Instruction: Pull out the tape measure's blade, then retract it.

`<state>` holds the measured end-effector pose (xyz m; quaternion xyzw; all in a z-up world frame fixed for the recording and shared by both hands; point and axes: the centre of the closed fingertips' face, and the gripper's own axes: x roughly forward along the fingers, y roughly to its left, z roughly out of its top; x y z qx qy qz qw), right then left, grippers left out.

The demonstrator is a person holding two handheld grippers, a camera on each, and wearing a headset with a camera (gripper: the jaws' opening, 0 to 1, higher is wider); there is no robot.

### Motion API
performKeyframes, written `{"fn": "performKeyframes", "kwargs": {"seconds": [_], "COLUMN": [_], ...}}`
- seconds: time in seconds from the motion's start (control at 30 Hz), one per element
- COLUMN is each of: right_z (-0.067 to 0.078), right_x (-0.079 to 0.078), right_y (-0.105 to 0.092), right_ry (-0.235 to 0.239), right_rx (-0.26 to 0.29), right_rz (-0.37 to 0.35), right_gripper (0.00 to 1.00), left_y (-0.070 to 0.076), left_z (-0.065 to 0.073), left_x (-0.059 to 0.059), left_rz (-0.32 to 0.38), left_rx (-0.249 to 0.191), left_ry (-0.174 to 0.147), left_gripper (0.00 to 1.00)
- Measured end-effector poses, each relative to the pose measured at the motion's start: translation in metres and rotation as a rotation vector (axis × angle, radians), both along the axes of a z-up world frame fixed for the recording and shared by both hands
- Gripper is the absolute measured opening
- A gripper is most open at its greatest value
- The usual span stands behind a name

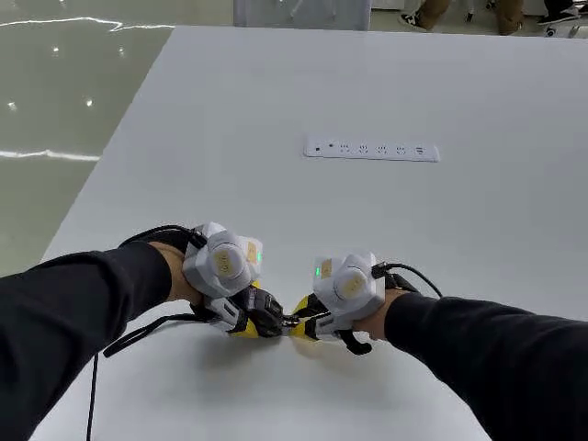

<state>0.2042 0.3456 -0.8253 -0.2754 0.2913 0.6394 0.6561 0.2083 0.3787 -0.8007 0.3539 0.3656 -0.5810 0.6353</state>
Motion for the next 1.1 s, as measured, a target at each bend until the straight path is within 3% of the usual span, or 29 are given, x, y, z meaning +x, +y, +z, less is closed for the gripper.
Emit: {"fn": "performKeyframes", "kwargs": {"seconds": [1.1], "right_z": [0.0], "right_x": [-0.001], "right_y": [-0.052], "right_ry": [0.017], "right_rx": [-0.034], "right_rz": [-0.049], "right_gripper": [0.11], "left_y": [0.001], "left_z": [0.0], "left_x": [-0.001], "left_rz": [0.004], "left_rx": [0.005], "left_ry": [-0.004], "left_gripper": [0.35]}}
